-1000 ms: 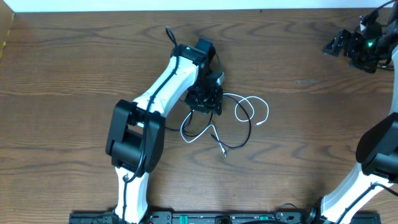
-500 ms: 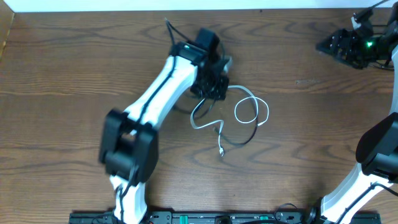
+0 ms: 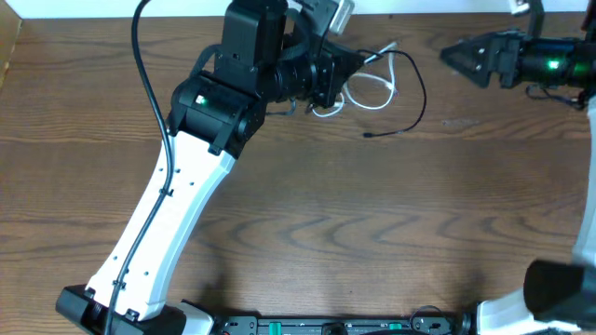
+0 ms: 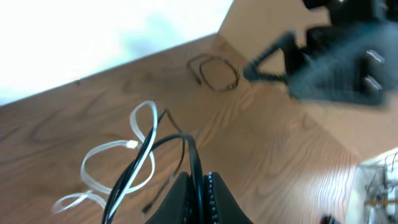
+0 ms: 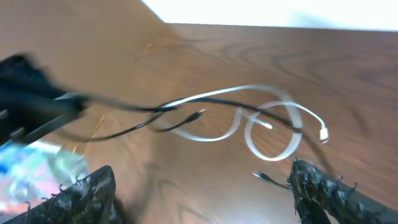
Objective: Untangle cables
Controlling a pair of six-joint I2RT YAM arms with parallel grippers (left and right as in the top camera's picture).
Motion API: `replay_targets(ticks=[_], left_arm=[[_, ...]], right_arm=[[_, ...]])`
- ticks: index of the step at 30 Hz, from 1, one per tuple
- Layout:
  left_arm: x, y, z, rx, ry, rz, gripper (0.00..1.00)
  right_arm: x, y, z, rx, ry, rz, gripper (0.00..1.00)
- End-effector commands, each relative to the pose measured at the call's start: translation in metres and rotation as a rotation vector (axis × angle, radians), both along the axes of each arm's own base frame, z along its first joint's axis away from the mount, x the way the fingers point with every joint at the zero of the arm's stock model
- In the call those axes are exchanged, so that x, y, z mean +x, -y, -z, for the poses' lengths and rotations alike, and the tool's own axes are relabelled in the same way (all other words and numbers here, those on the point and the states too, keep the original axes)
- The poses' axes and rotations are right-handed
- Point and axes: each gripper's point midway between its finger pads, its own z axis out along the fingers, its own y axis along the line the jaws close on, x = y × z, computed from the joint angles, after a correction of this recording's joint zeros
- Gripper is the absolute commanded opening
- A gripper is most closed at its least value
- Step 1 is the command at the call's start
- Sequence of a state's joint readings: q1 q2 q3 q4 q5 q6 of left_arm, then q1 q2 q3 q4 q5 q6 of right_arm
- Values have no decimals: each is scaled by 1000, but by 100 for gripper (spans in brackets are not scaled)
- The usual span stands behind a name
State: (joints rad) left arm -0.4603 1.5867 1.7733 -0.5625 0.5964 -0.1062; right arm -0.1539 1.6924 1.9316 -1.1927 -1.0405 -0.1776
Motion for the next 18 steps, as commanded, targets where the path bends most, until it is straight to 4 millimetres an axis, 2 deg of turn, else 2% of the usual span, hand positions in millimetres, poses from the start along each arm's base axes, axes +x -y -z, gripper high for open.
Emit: replay_targets(ticks=[1, 5, 9, 13, 15, 18], left_arm=[[7, 3, -17, -107, -40, -47, 7], [18, 1, -35, -219, -84, -120, 7], [28, -11, -37, -296, -187, -210, 7], [36, -18, -41, -378, -268, -287, 7], [37, -17, -46, -414, -290, -296, 7], [39, -17, -48, -435, -301, -305, 7]], right_arm=[[-8, -27, 4, -7, -18, -70, 86], [0, -42, 26, -104, -93, -21, 88], [6, -55, 24, -90, -107, -3, 88], [28, -65, 33, -96, -215, 183, 88], [36, -76, 39, -86, -260, 238, 89], [42, -102, 44, -68, -265, 220, 89]])
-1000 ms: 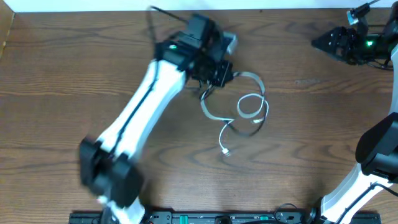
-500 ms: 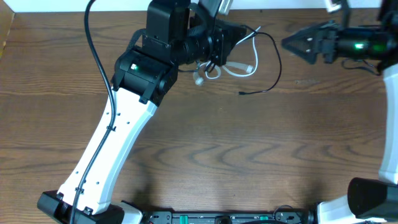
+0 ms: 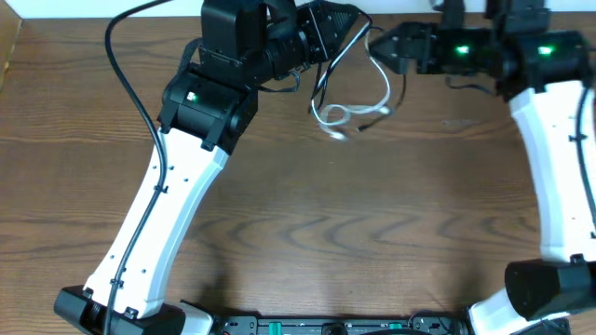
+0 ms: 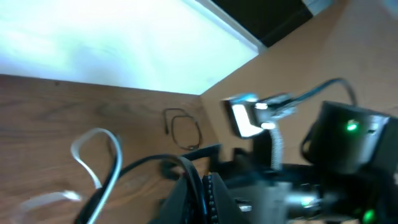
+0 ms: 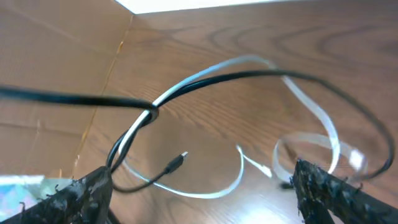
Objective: Untangle cables
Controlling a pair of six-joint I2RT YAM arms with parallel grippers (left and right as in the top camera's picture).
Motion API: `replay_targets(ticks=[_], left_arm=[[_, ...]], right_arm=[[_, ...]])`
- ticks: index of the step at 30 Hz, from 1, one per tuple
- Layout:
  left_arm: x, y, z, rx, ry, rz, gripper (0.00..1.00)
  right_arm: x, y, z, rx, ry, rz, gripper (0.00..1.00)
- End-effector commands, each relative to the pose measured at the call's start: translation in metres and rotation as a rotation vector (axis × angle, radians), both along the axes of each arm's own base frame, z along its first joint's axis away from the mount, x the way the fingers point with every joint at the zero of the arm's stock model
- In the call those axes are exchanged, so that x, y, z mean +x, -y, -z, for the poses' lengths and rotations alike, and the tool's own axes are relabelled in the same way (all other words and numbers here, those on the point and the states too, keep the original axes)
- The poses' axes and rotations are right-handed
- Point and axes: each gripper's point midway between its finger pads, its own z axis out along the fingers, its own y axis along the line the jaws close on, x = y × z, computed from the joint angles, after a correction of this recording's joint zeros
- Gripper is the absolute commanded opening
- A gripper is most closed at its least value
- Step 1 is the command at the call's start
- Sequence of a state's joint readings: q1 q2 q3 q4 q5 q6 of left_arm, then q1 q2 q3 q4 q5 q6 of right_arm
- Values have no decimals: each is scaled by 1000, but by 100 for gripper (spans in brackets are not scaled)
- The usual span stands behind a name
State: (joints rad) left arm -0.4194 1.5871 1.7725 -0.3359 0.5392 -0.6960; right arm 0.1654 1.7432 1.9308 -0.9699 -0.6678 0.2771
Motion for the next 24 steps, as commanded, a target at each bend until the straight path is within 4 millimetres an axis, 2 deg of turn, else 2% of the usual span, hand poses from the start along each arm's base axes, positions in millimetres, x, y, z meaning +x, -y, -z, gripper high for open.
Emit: replay_targets(ticks=[1, 4, 10, 14, 17, 24], left_arm=[[4, -3, -3, -47, -43, -35, 7], [4, -3, -3, -51, -48, -37, 7], [5, -3, -7, -78, -59, -43, 7], [8, -6, -16, -96, -20, -49, 7], [14, -17, -25, -115, 11, -50, 7], [30, -48, -27, -119, 21, -113, 7]], right_arm=[[13, -20, 15, 26, -91, 84, 89], [25, -30, 20, 64, -114, 120, 90], [50, -30, 38, 78, -160, 229, 88], [56, -5, 77, -64, -226, 356, 88], [52, 31, 123, -267, -306, 461, 89], [41, 71, 166, -502, -381, 501, 91]])
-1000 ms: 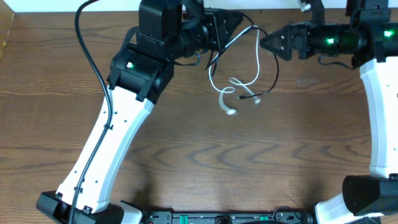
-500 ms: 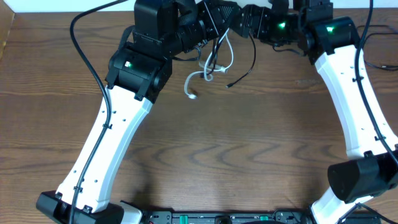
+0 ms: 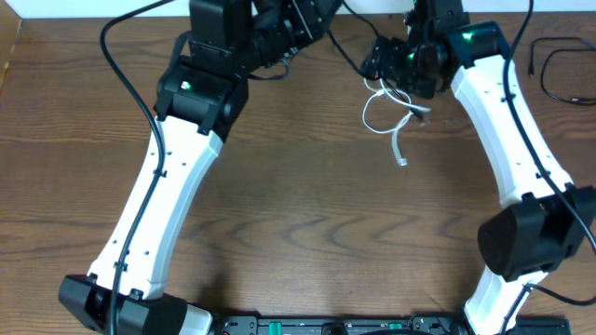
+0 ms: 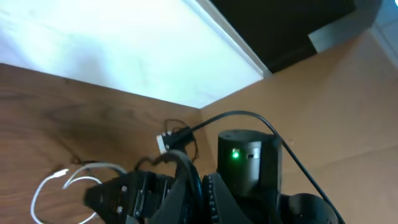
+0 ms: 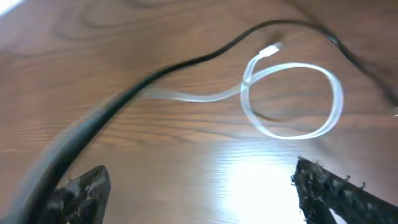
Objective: Untangle cables
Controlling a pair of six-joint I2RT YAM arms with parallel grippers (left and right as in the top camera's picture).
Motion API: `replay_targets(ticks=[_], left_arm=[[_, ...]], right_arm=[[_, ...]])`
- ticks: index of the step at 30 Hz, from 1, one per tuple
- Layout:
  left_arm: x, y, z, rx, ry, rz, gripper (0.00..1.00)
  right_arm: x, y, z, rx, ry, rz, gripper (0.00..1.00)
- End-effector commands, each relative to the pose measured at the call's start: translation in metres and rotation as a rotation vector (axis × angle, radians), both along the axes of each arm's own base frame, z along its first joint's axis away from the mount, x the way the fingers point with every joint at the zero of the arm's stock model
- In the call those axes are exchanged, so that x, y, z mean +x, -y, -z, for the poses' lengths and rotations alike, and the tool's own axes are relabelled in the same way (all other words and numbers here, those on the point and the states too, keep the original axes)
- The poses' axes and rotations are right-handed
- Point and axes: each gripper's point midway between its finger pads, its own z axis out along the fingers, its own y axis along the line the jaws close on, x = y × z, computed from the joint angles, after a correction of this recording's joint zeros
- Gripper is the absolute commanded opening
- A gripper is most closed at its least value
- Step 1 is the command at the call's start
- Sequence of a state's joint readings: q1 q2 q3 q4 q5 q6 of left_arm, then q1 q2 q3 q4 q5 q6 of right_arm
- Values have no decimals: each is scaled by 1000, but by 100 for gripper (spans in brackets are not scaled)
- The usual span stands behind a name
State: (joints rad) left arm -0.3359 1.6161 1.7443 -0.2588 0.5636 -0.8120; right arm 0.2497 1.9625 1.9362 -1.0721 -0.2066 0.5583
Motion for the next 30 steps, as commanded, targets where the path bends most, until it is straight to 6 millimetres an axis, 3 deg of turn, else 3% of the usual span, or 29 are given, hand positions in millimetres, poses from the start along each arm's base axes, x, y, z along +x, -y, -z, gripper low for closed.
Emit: replay_targets(ticks=[1, 8, 11, 14, 15, 17, 18, 20, 25, 30], left_arm=[[0, -25, -36, -31, 93, -37, 7], [6, -49, -35, -25, 100, -27, 7], [1, -49, -26, 20, 100, 7, 7], [-9, -42, 13, 158, 42, 61, 7], [-14, -40, 31, 209, 8, 83, 8], [-17, -39, 51, 248, -49, 104, 8], [-17, -39, 57, 257, -68, 109, 7], [-18, -40, 71, 274, -114, 120, 7], [-20, -40, 93, 297, -180, 135, 7], [-26, -28, 103, 323, -174, 180, 7]], right_arm=[[5, 51, 33, -234, -48, 77, 92], [6, 91, 36, -324, -64, 113, 98], [7, 98, 36, -298, -65, 76, 90], [5, 59, 29, -100, -13, -203, 69], [0, 31, 18, 31, 38, -358, 64], [-11, 6, 5, 171, 83, -495, 59], [-13, 4, 5, 180, 74, -496, 59], [-17, 12, 13, 128, 23, -460, 58], [-36, 79, 55, -328, -194, -209, 68], [-58, 121, 68, -603, -306, -69, 70]])
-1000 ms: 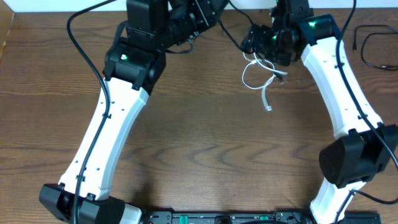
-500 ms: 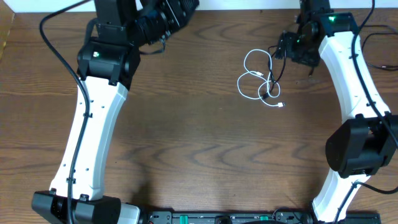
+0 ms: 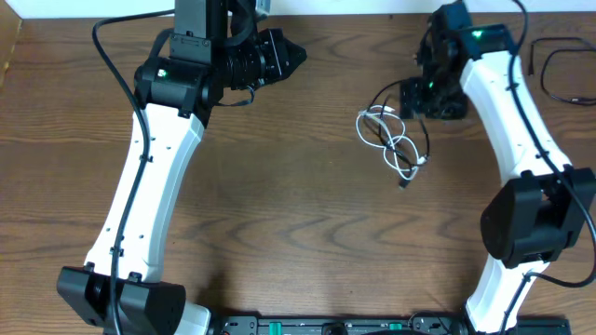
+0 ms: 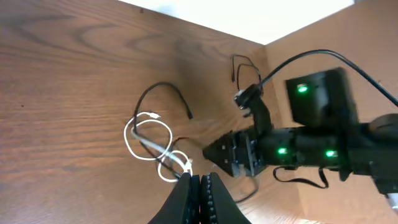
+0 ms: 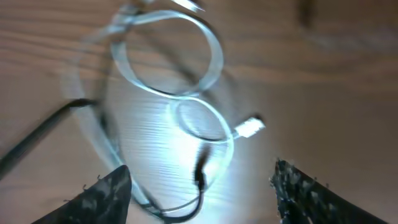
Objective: Untangle cables
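A white cable [image 3: 384, 138] lies in loops on the wooden table, crossed by a thin black cable [image 3: 424, 130]. The wrist views show the same pile: white loops [image 5: 168, 62] with a white plug [image 5: 249, 127], and the black cable's end [image 5: 199, 174]. My right gripper [image 3: 410, 100] hangs open just above the pile, with nothing between its fingers [image 5: 106, 193]. My left gripper [image 3: 291, 58] is shut and empty, well to the left of the pile. From it, the cables [image 4: 152, 143] appear far below its closed tips [image 4: 200, 186].
A second black cable [image 3: 559, 70] lies coiled at the far right of the table, also seen as a small coil [image 4: 245, 65] in the left wrist view. The table's back edge runs just behind both grippers.
The black cable has left my left gripper, and both cables now lie on the table. My left gripper sits further left, shut on nothing. My right gripper is open over the pile.
My left gripper was shut on the black cable near the table's back, white cable tangled in it, right gripper far right. Then the cables hung lifted with the right gripper close. Then the white cable dangled by the right gripper. Now both lie on the table.
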Controlling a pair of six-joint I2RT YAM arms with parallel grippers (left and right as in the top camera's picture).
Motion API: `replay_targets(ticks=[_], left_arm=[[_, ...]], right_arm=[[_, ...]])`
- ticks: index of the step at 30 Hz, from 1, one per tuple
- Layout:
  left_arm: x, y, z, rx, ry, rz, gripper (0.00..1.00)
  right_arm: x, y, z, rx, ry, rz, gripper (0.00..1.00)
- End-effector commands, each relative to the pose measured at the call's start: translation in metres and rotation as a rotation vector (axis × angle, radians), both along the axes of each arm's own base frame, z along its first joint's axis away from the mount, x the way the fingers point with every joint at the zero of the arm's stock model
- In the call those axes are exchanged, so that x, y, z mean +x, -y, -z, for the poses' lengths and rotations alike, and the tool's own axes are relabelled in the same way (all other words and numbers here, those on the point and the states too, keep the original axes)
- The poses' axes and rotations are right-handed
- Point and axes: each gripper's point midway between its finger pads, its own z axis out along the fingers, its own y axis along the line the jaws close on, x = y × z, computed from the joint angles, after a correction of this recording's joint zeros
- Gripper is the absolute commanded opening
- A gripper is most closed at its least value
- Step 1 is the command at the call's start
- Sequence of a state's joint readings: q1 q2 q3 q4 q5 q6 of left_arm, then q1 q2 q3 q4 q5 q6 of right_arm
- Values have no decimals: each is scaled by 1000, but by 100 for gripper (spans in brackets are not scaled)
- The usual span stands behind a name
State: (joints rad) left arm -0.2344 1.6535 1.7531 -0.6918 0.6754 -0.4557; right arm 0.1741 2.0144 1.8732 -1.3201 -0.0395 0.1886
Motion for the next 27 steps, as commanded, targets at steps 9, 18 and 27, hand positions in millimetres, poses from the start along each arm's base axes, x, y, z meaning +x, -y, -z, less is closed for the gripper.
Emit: replay_targets(ticks=[9, 18, 27], left_arm=[[-22, 51, 56, 99, -80, 142, 8], [-38, 83, 143, 208, -276, 269, 24], [-41, 137, 213, 231, -330, 351, 33]], right_arm=[[-14, 35, 14, -183, -49, 142, 73], [0, 47, 15, -34, -29, 179, 76], [7, 71, 12, 127, -19, 243, 77]])
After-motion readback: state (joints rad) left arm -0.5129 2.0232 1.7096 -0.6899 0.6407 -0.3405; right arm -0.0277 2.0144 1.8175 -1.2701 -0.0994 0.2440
